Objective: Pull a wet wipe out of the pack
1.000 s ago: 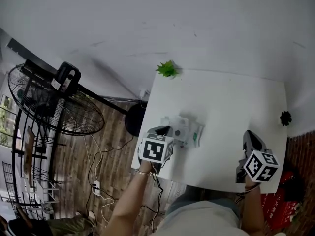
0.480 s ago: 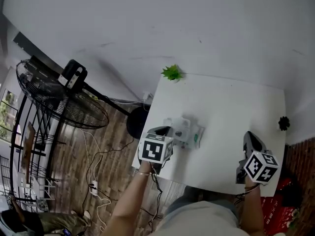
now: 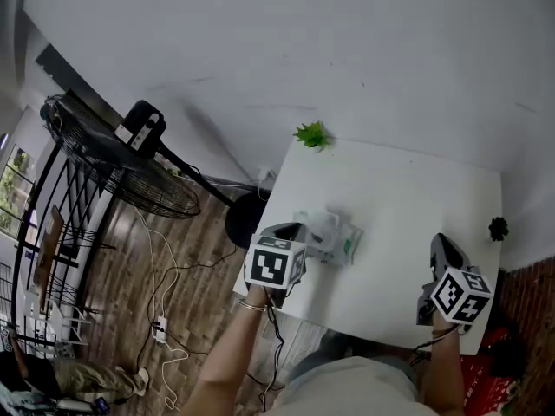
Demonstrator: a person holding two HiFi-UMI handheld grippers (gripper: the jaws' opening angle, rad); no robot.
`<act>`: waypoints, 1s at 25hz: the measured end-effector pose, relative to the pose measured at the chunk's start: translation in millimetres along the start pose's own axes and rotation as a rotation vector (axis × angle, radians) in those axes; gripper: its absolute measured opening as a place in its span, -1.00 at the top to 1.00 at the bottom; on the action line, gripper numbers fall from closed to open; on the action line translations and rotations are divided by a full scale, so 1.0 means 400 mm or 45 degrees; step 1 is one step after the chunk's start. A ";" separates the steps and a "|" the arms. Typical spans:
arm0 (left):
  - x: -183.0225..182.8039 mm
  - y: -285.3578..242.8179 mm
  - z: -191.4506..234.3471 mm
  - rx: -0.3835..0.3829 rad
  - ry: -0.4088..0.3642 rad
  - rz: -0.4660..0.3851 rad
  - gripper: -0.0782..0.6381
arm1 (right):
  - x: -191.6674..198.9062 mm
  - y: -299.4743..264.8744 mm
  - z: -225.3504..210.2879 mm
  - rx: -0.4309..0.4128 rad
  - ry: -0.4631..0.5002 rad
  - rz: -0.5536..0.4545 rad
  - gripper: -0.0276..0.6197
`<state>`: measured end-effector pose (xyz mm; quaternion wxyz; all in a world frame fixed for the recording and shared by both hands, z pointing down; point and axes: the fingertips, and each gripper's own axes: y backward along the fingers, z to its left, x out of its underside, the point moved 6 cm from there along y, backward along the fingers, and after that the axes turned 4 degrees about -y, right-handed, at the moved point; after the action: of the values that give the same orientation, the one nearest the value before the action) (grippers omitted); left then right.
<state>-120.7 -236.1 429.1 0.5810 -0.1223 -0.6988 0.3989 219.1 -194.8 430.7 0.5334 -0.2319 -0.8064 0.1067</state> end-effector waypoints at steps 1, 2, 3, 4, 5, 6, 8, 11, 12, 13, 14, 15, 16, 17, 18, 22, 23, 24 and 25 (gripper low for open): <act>-0.001 0.004 0.000 -0.003 0.004 -0.008 0.75 | -0.001 0.001 0.001 -0.005 0.004 -0.001 0.91; -0.003 0.009 -0.001 -0.006 0.008 -0.016 0.75 | -0.004 0.002 0.002 -0.009 0.008 -0.002 0.91; -0.007 0.015 -0.003 -0.009 0.011 -0.023 0.75 | -0.007 0.003 0.003 -0.013 0.012 -0.002 0.91; -0.010 0.020 -0.005 -0.011 0.014 -0.031 0.74 | -0.010 0.005 0.003 -0.016 0.017 -0.003 0.91; -0.012 0.026 -0.007 -0.014 0.017 -0.040 0.74 | -0.013 0.008 0.003 -0.018 0.020 -0.004 0.91; -0.013 0.033 -0.009 -0.017 0.020 -0.049 0.75 | -0.014 0.011 0.002 -0.020 0.024 -0.006 0.91; -0.014 0.046 -0.011 -0.028 0.029 -0.068 0.75 | -0.017 0.017 -0.001 -0.024 0.029 -0.008 0.91; -0.020 0.063 -0.013 -0.043 0.044 -0.099 0.75 | -0.023 0.023 -0.008 -0.029 0.038 -0.012 0.91; -0.024 0.069 -0.013 -0.048 0.049 -0.111 0.75 | -0.026 0.025 -0.010 -0.031 0.040 -0.013 0.91; -0.029 0.075 -0.013 -0.052 0.054 -0.123 0.74 | -0.029 0.027 -0.010 -0.033 0.044 -0.014 0.91; -0.034 0.082 -0.012 -0.057 0.058 -0.136 0.75 | -0.033 0.028 -0.010 -0.037 0.048 -0.015 0.91; -0.040 0.089 -0.012 -0.062 0.062 -0.149 0.75 | -0.036 0.029 -0.010 -0.041 0.052 -0.017 0.91; -0.044 0.096 -0.013 -0.068 0.065 -0.162 0.74 | -0.039 0.030 -0.009 -0.047 0.057 -0.018 0.91; -0.048 0.104 -0.015 -0.074 0.068 -0.175 0.74 | -0.042 0.031 -0.009 -0.053 0.062 -0.018 0.91; -0.052 0.111 -0.017 -0.081 0.072 -0.188 0.74 | -0.044 0.033 -0.008 -0.058 0.066 -0.018 0.91; -0.074 0.145 -0.020 -0.112 0.092 -0.266 0.75 | -0.061 0.026 -0.002 -0.085 0.086 -0.020 0.91; -0.080 0.156 -0.021 -0.123 0.097 -0.297 0.75 | -0.066 0.023 -0.001 -0.092 0.092 -0.021 0.91; -0.086 0.169 -0.021 -0.138 0.104 -0.331 0.75 | -0.072 0.020 0.000 -0.099 0.097 -0.023 0.91; -0.091 0.184 -0.020 -0.157 0.112 -0.371 0.74 | -0.077 0.019 0.002 -0.105 0.101 -0.026 0.91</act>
<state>-124.3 -208.2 351.7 0.6541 -0.0725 -0.7062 0.2610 230.4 -203.1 402.3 0.5561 -0.2496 -0.7906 0.0585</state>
